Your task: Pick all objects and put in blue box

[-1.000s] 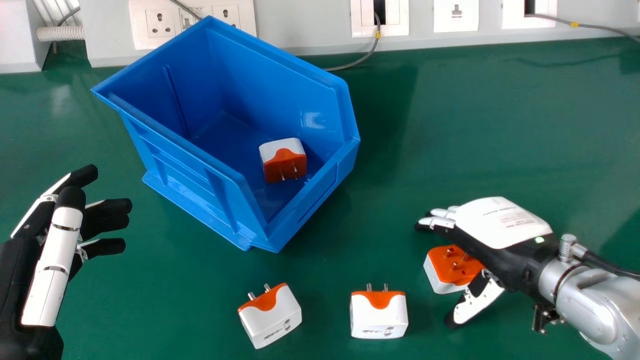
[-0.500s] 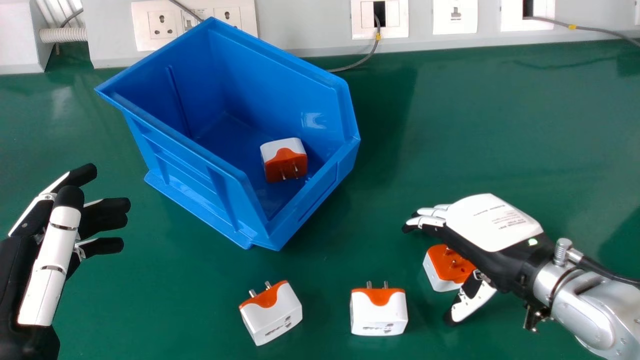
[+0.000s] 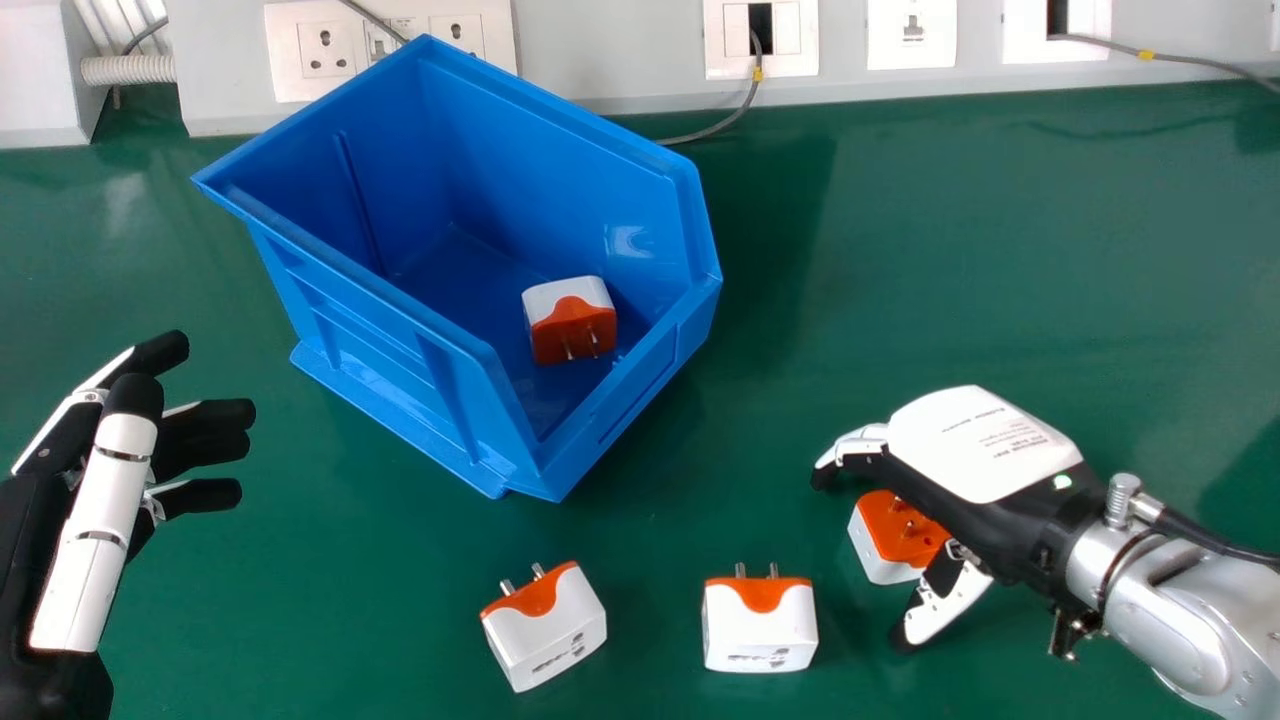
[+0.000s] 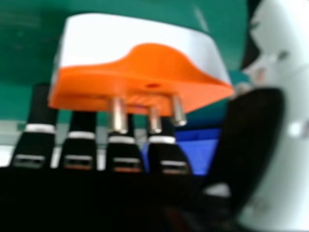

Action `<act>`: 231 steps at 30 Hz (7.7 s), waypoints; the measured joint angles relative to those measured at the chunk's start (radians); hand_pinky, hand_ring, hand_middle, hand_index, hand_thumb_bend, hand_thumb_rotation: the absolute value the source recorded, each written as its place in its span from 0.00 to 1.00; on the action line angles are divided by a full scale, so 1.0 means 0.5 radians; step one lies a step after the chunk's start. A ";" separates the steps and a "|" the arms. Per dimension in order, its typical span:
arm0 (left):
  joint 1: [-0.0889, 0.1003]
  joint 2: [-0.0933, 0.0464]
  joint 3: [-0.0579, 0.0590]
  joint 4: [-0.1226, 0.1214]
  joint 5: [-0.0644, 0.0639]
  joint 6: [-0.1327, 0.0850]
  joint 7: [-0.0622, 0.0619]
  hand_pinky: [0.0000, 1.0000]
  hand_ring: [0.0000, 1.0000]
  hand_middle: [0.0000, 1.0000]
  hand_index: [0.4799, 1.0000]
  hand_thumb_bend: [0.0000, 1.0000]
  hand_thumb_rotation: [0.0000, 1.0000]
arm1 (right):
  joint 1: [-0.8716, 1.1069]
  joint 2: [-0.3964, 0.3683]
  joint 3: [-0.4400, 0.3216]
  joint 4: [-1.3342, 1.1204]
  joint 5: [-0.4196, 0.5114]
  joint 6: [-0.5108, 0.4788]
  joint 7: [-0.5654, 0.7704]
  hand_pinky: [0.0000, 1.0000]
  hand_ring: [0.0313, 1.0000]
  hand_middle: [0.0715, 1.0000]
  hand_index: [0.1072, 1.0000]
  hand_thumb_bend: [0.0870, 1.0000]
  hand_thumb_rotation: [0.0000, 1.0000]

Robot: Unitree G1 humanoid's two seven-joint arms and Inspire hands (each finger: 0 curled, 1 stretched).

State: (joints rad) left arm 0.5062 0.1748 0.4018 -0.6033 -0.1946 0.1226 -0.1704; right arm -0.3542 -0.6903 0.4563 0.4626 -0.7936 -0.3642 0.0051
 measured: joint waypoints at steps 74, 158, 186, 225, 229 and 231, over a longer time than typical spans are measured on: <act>-0.032 0.073 0.061 0.000 0.000 0.066 -0.034 0.64 0.71 0.70 0.70 0.46 0.89 | 0.068 -0.049 -0.028 0.271 -0.233 0.143 -0.833 0.25 0.29 0.40 0.42 0.46 0.03; -0.030 0.069 0.073 -0.060 -0.004 0.126 -0.052 0.62 0.69 0.69 0.68 0.47 0.89 | 0.497 0.123 -0.534 -0.699 0.247 0.700 -0.043 0.04 0.05 0.07 0.41 0.44 0.14; -0.028 0.069 0.073 -0.061 -0.003 0.135 -0.051 0.62 0.69 0.69 0.68 0.46 0.89 | 0.485 0.116 -0.465 -0.555 -0.008 0.815 0.025 0.10 0.12 0.16 0.41 0.45 0.14; -0.038 0.069 0.073 -0.061 -0.004 0.139 -0.052 0.62 0.69 0.69 0.68 0.46 0.89 | 0.467 0.040 -0.430 -0.600 -0.049 0.743 0.198 0.65 0.76 0.81 0.75 0.53 0.26; -0.039 0.069 0.073 -0.061 -0.004 0.139 -0.052 0.62 0.69 0.69 0.68 0.46 0.89 | 0.466 0.039 -0.430 -0.612 -0.061 0.745 0.206 0.69 0.80 0.85 0.80 0.54 0.28; -0.040 0.069 0.073 -0.061 -0.004 0.140 -0.052 0.62 0.69 0.69 0.68 0.46 0.89 | 0.466 0.037 -0.430 -0.617 -0.064 0.735 0.207 0.70 0.81 0.86 0.81 0.54 0.29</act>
State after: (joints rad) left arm 0.4863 0.2094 0.4383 -0.6338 -0.1965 0.1925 -0.1962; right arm -0.1213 -0.6716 0.2411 0.1540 -0.8254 0.0031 0.1087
